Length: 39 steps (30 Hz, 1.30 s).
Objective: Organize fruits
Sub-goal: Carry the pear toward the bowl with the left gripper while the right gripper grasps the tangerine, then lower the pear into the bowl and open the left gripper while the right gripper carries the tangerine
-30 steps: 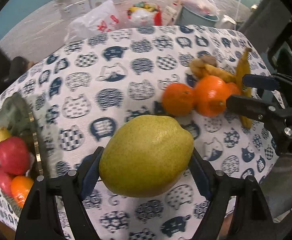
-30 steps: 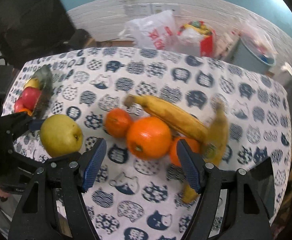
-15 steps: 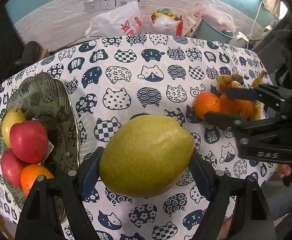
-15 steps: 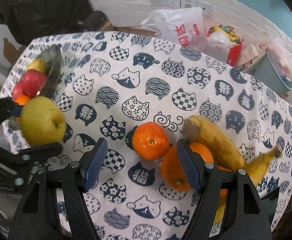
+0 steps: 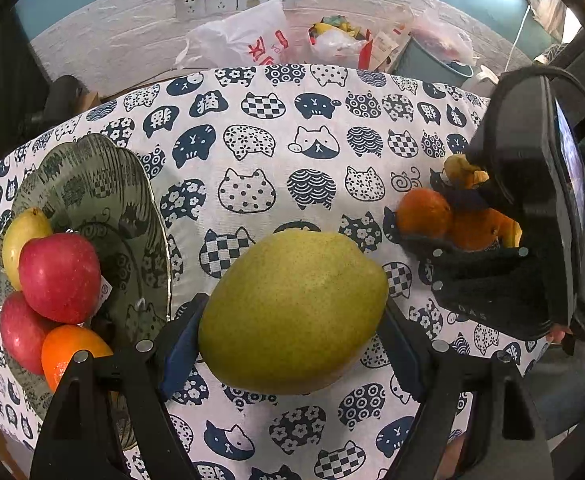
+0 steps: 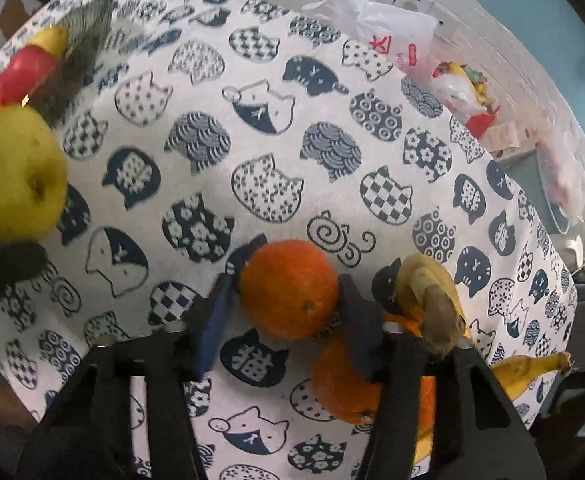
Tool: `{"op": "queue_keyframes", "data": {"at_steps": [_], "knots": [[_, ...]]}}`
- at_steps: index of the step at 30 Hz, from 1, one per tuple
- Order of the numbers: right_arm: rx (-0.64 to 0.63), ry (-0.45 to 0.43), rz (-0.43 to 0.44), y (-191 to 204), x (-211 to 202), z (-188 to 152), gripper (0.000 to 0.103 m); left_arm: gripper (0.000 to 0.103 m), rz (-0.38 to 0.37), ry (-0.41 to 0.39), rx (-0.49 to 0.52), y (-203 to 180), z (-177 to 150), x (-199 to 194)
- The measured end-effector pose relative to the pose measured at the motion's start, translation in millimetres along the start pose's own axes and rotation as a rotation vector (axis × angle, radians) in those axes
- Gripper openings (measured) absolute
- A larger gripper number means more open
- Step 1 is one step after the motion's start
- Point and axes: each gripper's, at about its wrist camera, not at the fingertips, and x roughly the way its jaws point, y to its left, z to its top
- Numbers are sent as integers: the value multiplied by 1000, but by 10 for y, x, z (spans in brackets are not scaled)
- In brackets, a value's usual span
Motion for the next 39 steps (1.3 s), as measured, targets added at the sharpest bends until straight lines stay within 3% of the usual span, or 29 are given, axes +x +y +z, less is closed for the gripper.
{"op": "queue_keyframes", "data": {"at_steps": [8,16,30,39], "knots": [[64,-58,68,-64,-137,-48,46,83,-1,-26,-18,27,7,-113],[194,-174,214,-131,-500,74,46,83,0,-64,-50,153,-65,-325],[143,-259,282,264,-835,391,47,83,49,-99,-166,681,-240,-495],[120,-267,295,433,-880,489,47,83,77,-65,-225,953,-296,-337]]}}
